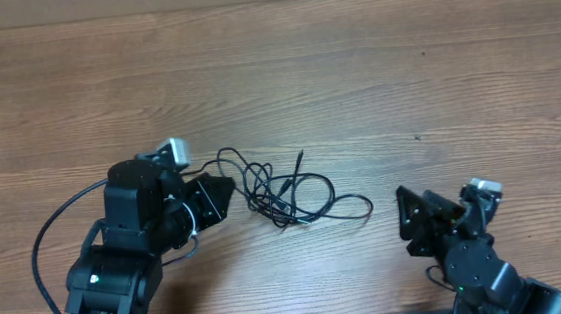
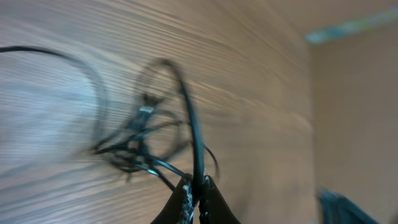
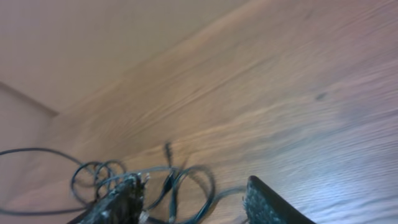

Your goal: Untangle cables

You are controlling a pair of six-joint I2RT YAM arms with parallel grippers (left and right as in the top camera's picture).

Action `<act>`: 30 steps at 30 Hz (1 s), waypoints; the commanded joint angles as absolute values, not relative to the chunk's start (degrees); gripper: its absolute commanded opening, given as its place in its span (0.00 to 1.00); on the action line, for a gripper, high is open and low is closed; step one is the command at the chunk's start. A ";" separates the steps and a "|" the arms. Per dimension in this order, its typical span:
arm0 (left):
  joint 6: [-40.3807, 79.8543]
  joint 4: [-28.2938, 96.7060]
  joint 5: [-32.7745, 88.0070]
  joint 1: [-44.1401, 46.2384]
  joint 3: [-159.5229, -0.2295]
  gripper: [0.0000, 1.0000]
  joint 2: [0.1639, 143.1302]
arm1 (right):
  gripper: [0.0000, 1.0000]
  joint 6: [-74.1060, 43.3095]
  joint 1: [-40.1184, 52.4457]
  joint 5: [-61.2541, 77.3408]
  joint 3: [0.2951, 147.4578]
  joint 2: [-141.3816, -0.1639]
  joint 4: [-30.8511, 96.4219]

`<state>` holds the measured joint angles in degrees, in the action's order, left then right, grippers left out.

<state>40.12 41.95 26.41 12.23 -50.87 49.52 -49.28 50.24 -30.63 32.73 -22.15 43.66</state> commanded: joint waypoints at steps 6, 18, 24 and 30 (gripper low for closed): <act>39.97 36.49 42.76 11.70 -51.48 0.04 48.99 | 0.57 -48.62 50.09 -8.71 34.09 -28.01 39.05; 43.70 34.61 48.90 11.70 -51.48 0.04 48.99 | 0.67 -46.44 50.13 -2.02 34.09 -48.25 23.33; 28.38 31.92 61.45 11.70 -51.48 0.05 48.99 | 0.47 -46.44 50.11 -4.64 34.11 -62.33 13.37; 23.07 32.75 62.83 11.70 -51.48 0.04 48.99 | 0.27 -44.31 50.09 -7.90 34.11 -69.56 11.29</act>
<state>29.30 32.84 58.54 12.21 -50.87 49.52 -46.33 50.26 -5.78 32.97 -68.45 11.92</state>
